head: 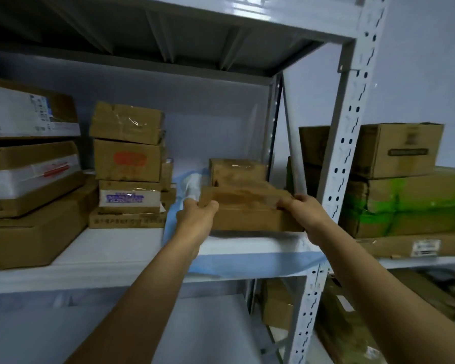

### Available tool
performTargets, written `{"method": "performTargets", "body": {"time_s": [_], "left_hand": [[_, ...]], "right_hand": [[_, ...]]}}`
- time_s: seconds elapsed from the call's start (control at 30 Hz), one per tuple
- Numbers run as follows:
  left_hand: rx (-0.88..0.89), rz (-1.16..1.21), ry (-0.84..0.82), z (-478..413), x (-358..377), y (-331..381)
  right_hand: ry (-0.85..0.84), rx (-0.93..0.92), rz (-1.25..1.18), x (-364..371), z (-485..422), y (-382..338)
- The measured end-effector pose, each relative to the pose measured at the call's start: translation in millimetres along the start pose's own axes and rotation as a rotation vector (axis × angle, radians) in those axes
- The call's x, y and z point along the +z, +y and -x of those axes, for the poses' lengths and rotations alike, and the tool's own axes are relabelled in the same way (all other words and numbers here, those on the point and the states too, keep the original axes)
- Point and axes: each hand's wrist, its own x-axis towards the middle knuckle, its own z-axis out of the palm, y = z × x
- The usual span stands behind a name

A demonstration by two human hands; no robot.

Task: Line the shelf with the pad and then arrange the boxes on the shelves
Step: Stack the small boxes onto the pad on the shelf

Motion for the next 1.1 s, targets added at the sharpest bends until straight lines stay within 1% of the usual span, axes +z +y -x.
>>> {"method": "performTargets", "body": {"time_s": [0.1, 0.17, 0.2, 0.27, 0.33, 0.4, 0.5, 0.6, 0.7, 0.77, 0.9, 1.03, 1.1], "left_hand": [[0.030, -0.187, -0.041, -4, 11, -10], [0.083, -0.283, -0.007, -9, 16, -15], [0.099, -0.343, 0.026, -12, 17, -17], [0.127, -0.486, 0.106, -14, 17, -17], [0.150, -0.596, 0.147, -16, 14, -18], [0.173, -0.655, 0.157, -17, 13, -20], [0.231, -0.694, 0.169, -17, 14, -22], [0.301, -0.763, 0.161, -16, 14, -24], [0.344, -0.855, 0.137, -17, 12, -22], [0.358, -0.906, 0.137, -16, 12, -21], [0.473, -1.078, 0.244, -12, 11, -21], [0.499, -1.101, 0.251, -16, 11, -23], [0.508, -1.141, 0.249, -18, 14, -25]], "right_hand": [[-0.007, -0.027, 0.062, -7, -8, 12], [0.010, -0.086, 0.126, -7, -12, 17], [-0.015, -0.108, 0.131, -7, -14, 19], [-0.132, -0.113, 0.096, -10, -17, 21], [-0.243, -0.103, 0.076, -13, -19, 22], [-0.270, -0.128, 0.084, -15, -23, 26], [-0.182, -0.198, 0.158, -18, -29, 33], [-0.081, -0.267, 0.317, -19, -30, 40], [-0.019, -0.319, 0.477, -18, -26, 50], [0.011, -0.334, 0.519, -19, -25, 54], [0.077, -0.375, 0.581, -18, -21, 55], [0.226, -0.425, 0.770, -13, -17, 58], [0.223, -0.435, 0.843, -11, -18, 58]]}}
